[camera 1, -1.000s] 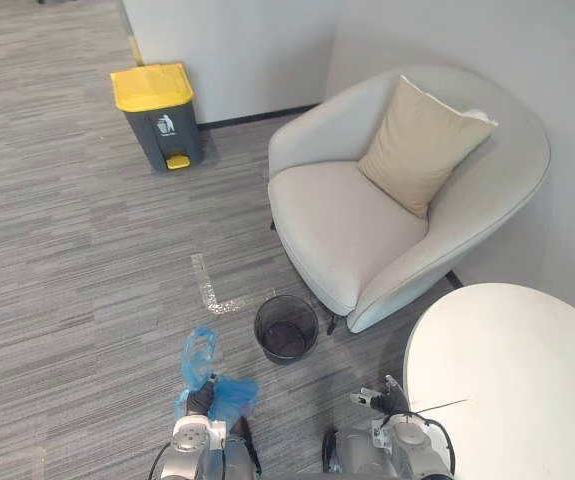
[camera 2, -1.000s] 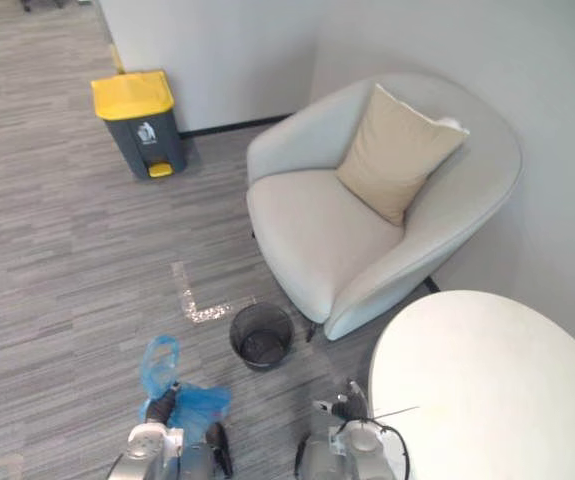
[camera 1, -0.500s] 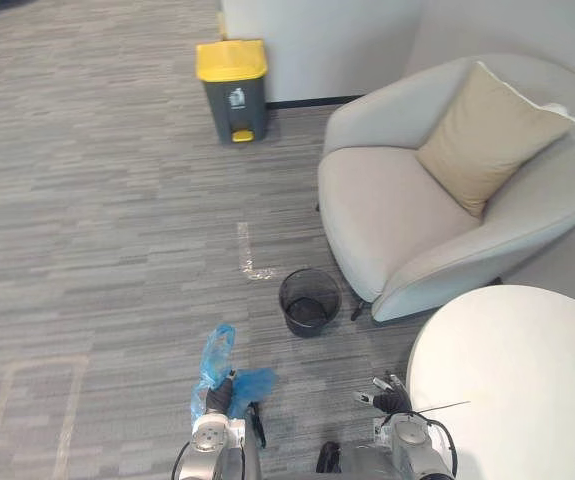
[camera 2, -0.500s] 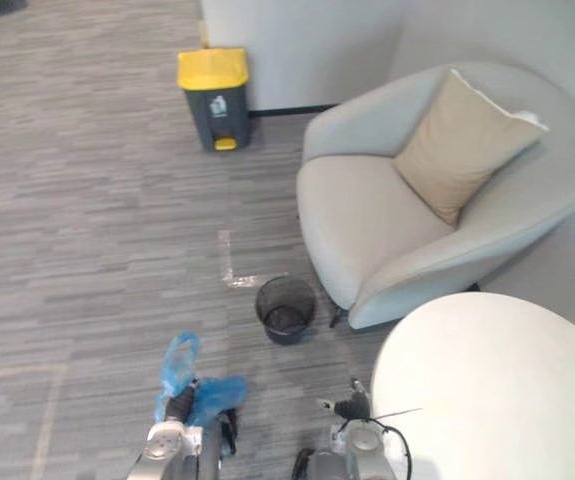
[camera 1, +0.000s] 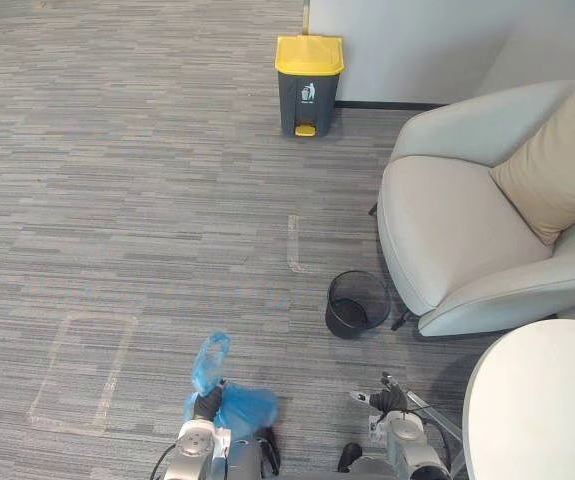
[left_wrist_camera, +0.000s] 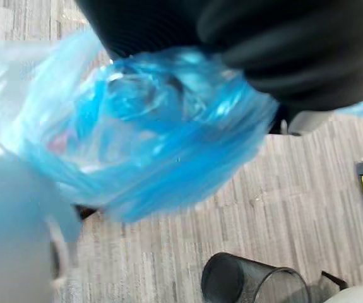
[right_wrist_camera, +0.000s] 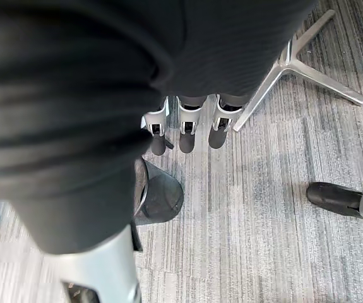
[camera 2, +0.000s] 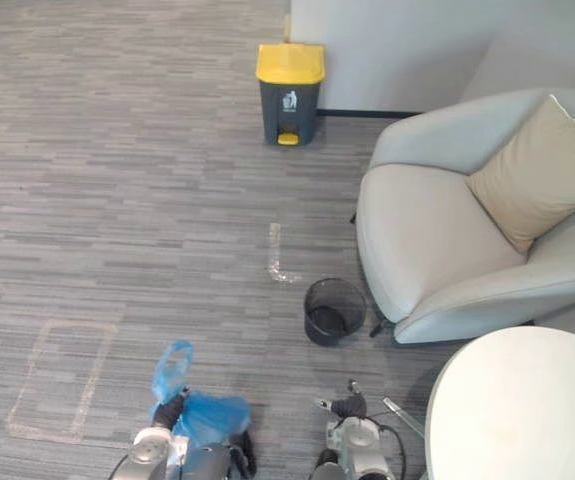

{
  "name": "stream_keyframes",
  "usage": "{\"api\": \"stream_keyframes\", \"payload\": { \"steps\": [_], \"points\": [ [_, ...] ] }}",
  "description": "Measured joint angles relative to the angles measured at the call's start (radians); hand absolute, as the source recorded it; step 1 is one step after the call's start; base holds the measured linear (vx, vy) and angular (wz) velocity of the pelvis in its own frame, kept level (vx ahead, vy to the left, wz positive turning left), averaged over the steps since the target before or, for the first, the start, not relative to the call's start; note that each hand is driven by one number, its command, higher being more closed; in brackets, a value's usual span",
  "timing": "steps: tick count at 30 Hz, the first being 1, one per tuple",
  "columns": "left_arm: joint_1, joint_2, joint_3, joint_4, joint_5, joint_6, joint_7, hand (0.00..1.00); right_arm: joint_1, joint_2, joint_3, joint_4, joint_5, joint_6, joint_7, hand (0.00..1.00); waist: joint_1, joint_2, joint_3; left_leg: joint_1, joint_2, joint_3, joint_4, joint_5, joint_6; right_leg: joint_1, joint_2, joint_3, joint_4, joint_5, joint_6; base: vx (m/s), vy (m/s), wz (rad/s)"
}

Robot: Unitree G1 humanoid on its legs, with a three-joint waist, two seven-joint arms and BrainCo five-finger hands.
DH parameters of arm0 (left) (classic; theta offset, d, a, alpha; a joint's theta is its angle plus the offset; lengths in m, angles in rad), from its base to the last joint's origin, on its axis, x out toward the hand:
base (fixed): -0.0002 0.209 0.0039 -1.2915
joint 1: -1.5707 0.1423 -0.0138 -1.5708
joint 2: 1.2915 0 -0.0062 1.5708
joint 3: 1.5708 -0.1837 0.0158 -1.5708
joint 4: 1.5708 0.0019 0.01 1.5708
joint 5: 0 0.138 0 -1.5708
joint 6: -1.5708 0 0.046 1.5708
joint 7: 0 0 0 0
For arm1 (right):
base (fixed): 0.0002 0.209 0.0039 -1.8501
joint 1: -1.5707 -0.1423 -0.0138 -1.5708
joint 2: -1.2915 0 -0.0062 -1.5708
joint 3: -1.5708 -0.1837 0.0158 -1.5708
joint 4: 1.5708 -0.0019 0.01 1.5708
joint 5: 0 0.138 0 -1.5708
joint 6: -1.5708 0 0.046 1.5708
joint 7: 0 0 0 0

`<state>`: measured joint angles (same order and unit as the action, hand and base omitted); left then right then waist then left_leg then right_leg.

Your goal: Gather rubbish on tea table into small bin, then transfer packed bag to large trash can.

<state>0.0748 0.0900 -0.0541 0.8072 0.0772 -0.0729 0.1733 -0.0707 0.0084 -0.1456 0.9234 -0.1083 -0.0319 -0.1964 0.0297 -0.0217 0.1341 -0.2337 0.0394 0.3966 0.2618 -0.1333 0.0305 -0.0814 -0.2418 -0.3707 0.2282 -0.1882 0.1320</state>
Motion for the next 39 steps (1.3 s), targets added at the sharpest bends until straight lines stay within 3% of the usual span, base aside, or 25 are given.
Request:
{"api": "stream_keyframes", "payload": {
  "steps": [2, 3, 4, 5, 6, 8, 12, 14, 15, 16, 17, 19, 20, 21, 23, 25, 27, 28, 29, 30, 33, 34, 36, 37, 39],
  "points": [
    [0.007, 0.004, 0.000, -0.002, 0.000, 0.000, 0.001, 1.00, 0.002, -0.009, 0.000, 0.008, -0.002, 0.005, 0.000, 0.00, -0.010, -0.016, 0.011, -0.014, -0.017, -0.020, 0.072, -0.058, 0.011, -0.004, -0.042, -0.005, 0.090, -0.046, 0.033, 0.10, 0.100, 0.25],
    [0.010, 0.007, 0.000, -0.003, 0.000, 0.000, 0.001, 1.00, 0.003, -0.010, 0.000, 0.011, -0.002, 0.006, 0.000, 0.00, -0.012, -0.019, 0.014, -0.014, -0.020, -0.030, 0.081, -0.072, 0.015, -0.004, -0.053, -0.003, 0.129, -0.040, 0.029, 0.10, 0.073, 0.54],
    [0.019, 0.009, -0.002, -0.003, 0.000, 0.002, 0.002, 1.00, 0.004, -0.018, -0.001, 0.013, -0.002, 0.010, 0.000, 0.00, -0.031, -0.016, 0.020, -0.008, -0.036, -0.064, 0.111, -0.107, 0.033, -0.067, -0.087, 0.055, 0.322, -0.016, -0.012, 0.15, 0.126, 0.66],
    [0.015, 0.013, -0.001, -0.017, 0.000, 0.002, 0.003, 1.00, 0.010, -0.019, -0.001, 0.010, -0.002, 0.011, 0.000, 0.00, -0.036, -0.009, 0.026, 0.005, -0.035, -0.090, 0.117, -0.122, 0.040, -0.140, -0.084, 0.126, 0.478, 0.043, -0.077, 0.17, 0.158, 0.78],
    [0.015, 0.012, -0.002, -0.022, 0.000, 0.002, 0.003, 1.00, 0.016, -0.015, -0.004, 0.010, -0.002, 0.011, -0.001, 0.00, -0.038, 0.000, 0.036, 0.017, -0.031, -0.112, 0.125, -0.135, 0.041, -0.176, -0.066, 0.170, 0.539, 0.026, -0.059, 0.20, 0.124, 0.63],
    [0.015, 0.018, -0.001, -0.037, 0.000, 0.002, 0.020, 1.00, 0.035, 0.015, -0.006, 0.006, -0.001, 0.011, 0.000, 0.00, -0.039, -0.009, 0.047, 0.058, -0.035, -0.154, 0.127, -0.168, 0.045, -0.228, 0.004, 0.217, 0.592, -0.055, -0.053, 0.31, 0.057, 0.58],
    [-0.009, 0.010, -0.002, -0.048, -0.001, 0.004, 0.021, 1.00, 0.046, 0.019, -0.024, -0.035, 0.001, 0.007, -0.001, 0.00, -0.048, -0.012, 0.047, 0.117, -0.072, -0.219, 0.108, -0.216, 0.047, -0.352, 0.093, 0.178, 0.498, -0.087, -0.044, 0.36, -0.005, 0.54],
    [-0.032, 0.006, -0.005, -0.048, -0.001, 0.003, 0.019, 1.00, 0.051, 0.011, -0.050, -0.033, 0.001, 0.010, 0.000, 0.00, -0.048, -0.007, 0.049, 0.165, -0.088, -0.259, 0.084, -0.227, 0.026, -0.365, 0.123, 0.156, 0.384, -0.059, -0.089, 0.52, -0.063, 0.84],
    [-0.045, 0.004, -0.004, -0.046, 0.000, 0.003, 0.019, 1.00, 0.070, 0.011, -0.070, -0.035, 0.003, 0.011, 0.000, 0.00, -0.051, -0.029, 0.039, 0.207, -0.110, -0.296, 0.068, -0.239, 0.006, -0.364, 0.124, 0.152, 0.332, -0.023, -0.135, 0.48, -0.099, 0.95],
    [-0.048, 0.003, -0.004, -0.044, 0.001, 0.003, 0.019, 1.00, 0.082, 0.016, -0.088, -0.041, 0.007, 0.010, 0.001, 0.00, -0.056, -0.030, 0.038, 0.226, -0.112, -0.312, 0.075, -0.250, -0.013, -0.353, 0.123, 0.147, 0.314, 0.014, -0.185, 0.75, -0.135, 1.03],
    [-0.052, -0.019, -0.004, -0.041, 0.001, 0.008, 0.019, 1.00, 0.077, 0.009, -0.087, -0.044, 0.011, 0.014, 0.001, 0.00, -0.061, 0.015, 0.034, 0.230, -0.065, -0.319, 0.124, -0.250, -0.047, -0.297, 0.136, 0.079, 0.299, 0.000, -0.192, 0.54, -0.093, 0.70],
    [-0.052, -0.030, -0.001, -0.042, 0.001, 0.012, 0.018, 1.00, 0.077, -0.003, -0.080, -0.054, 0.011, 0.013, 0.003, 0.00, -0.063, 0.035, 0.034, 0.196, -0.020, -0.278, 0.273, -0.208, -0.104, -0.209, 0.169, 0.053, 0.239, -0.009, -0.205, 0.65, -0.118, 0.39],
    [-0.041, -0.038, 0.005, -0.055, 0.001, 0.012, 0.016, 1.00, 0.080, 0.009, -0.056, -0.065, 0.012, 0.014, 0.003, 0.00, -0.057, 0.033, 0.036, 0.130, 0.033, -0.243, 0.489, -0.151, -0.103, -0.105, 0.200, 0.066, 0.155, -0.009, -0.206, 0.63, -0.105, 0.08],
    [-0.036, -0.043, 0.007, -0.063, 0.001, 0.012, 0.015, 1.00, 0.083, 0.015, -0.045, -0.075, 0.014, 0.015, 0.002, 0.00, -0.053, 0.030, 0.038, 0.106, 0.056, -0.220, 0.569, -0.154, -0.098, -0.065, 0.213, 0.079, 0.126, -0.009, -0.206, 0.61, -0.052, -0.10],
    [-0.026, -0.061, 0.027, -0.090, 0.000, 0.012, 0.008, 1.00, 0.065, 0.026, -0.045, -0.086, 0.037, 0.013, 0.001, 0.00, -0.033, 0.012, 0.044, 0.030, 0.092, -0.155, 0.675, -0.205, -0.025, 0.040, 0.225, 0.144, 0.048, -0.013, -0.212, 0.58, 0.029, -0.33],
    [-0.033, -0.067, 0.034, -0.110, 0.000, 0.012, -0.003, 1.00, 0.038, 0.029, -0.045, -0.088, 0.042, 0.013, -0.001, 0.00, -0.013, -0.005, 0.045, -0.079, 0.093, -0.133, 0.617, -0.229, 0.002, 0.088, 0.205, 0.196, 0.010, -0.013, -0.212, 0.47, 0.115, -0.61],
    [-0.031, -0.069, 0.045, -0.109, 0.000, 0.012, -0.003, 1.00, 0.019, 0.038, -0.049, -0.090, 0.043, 0.013, -0.003, 0.00, 0.010, -0.006, 0.048, -0.153, 0.091, -0.159, 0.427, -0.197, -0.030, 0.091, 0.175, 0.230, 0.045, -0.027, -0.189, 0.34, 0.194, -0.87],
    [-0.025, -0.073, 0.046, -0.108, 0.000, 0.012, -0.002, 1.00, 0.021, 0.042, -0.052, -0.090, 0.043, 0.014, -0.004, 0.00, 0.015, 0.001, 0.048, -0.149, 0.093, -0.188, 0.275, -0.118, -0.040, 0.105, 0.163, 0.247, 0.070, -0.058, -0.139, 0.40, 0.278, -0.92],
    [-0.017, -0.092, 0.045, -0.106, 0.000, 0.012, -0.002, 1.00, 0.034, 0.035, -0.060, -0.097, 0.043, 0.014, -0.005, 0.00, 0.018, 0.027, 0.045, -0.136, 0.115, -0.221, 0.152, 0.076, -0.067, 0.123, 0.171, 0.270, 0.094, -0.106, -0.086, 0.45, 0.345, -0.68],
    [-0.033, -0.087, 0.057, -0.087, 0.000, 0.014, -0.001, 1.00, 0.045, 0.055, -0.063, -0.089, 0.044, 0.019, -0.007, 0.00, 0.018, -0.013, 0.036, -0.131, 0.079, -0.187, 0.205, 0.022, -0.057, 0.121, 0.120, 0.310, 0.103, -0.132, -0.074, 0.46, 0.350, -0.52],
    [-0.049, -0.084, 0.056, -0.089, 0.000, 0.012, -0.002, 1.00, 0.047, 0.060, -0.075, -0.088, 0.040, 0.020, -0.004, 0.00, 0.022, -0.015, 0.032, -0.114, 0.079, -0.133, 0.256, -0.079, -0.033, 0.103, 0.095, 0.366, 0.154, -0.108, -0.065, 0.28, 0.269, -0.60],
    [-0.038, -0.084, 0.054, -0.091, 0.000, 0.012, -0.001, 1.00, 0.048, 0.060, -0.080, -0.088, 0.039, 0.020, -0.003, 0.00, 0.027, -0.018, 0.034, -0.061, 0.079, -0.081, 0.255, -0.131, -0.033, 0.063, 0.073, 0.396, 0.258, -0.095, -0.041, 0.29, 0.312, -1.12],
    [-0.007, -0.072, 0.026, -0.091, 0.000, 0.013, -0.001, 1.00, 0.054, 0.059, -0.076, -0.090, 0.037, 0.020, 0.000, 0.00, 0.025, -0.016, 0.035, 0.024, 0.075, -0.014, 0.228, -0.168, -0.031, -0.044, 0.050, 0.424, 0.495, -0.035, 0.029, 0.28, 0.220, -1.14],
    [-0.007, -0.064, 0.003, -0.092, 0.000, 0.015, 0.000, 1.00, 0.083, 0.060, -0.076, -0.094, 0.033, 0.023, 0.000, 0.00, 0.011, -0.014, 0.035, 0.085, 0.072, 0.007, 0.199, -0.192, -0.037, -0.136, 0.051, 0.390, 0.662, -0.037, 0.021, 0.27, 0.112, -0.60],
    [-0.013, -0.063, -0.003, -0.092, -0.001, 0.015, 0.001, 1.00, 0.104, 0.060, -0.076, -0.093, 0.031, 0.030, 0.000, 0.00, 0.006, -0.012, 0.036, 0.130, 0.072, 0.020, 0.169, -0.216, -0.047, -0.203, 0.052, 0.322, 0.717, -0.059, -0.018, 0.27, 0.051, -0.29]
  ]
}}
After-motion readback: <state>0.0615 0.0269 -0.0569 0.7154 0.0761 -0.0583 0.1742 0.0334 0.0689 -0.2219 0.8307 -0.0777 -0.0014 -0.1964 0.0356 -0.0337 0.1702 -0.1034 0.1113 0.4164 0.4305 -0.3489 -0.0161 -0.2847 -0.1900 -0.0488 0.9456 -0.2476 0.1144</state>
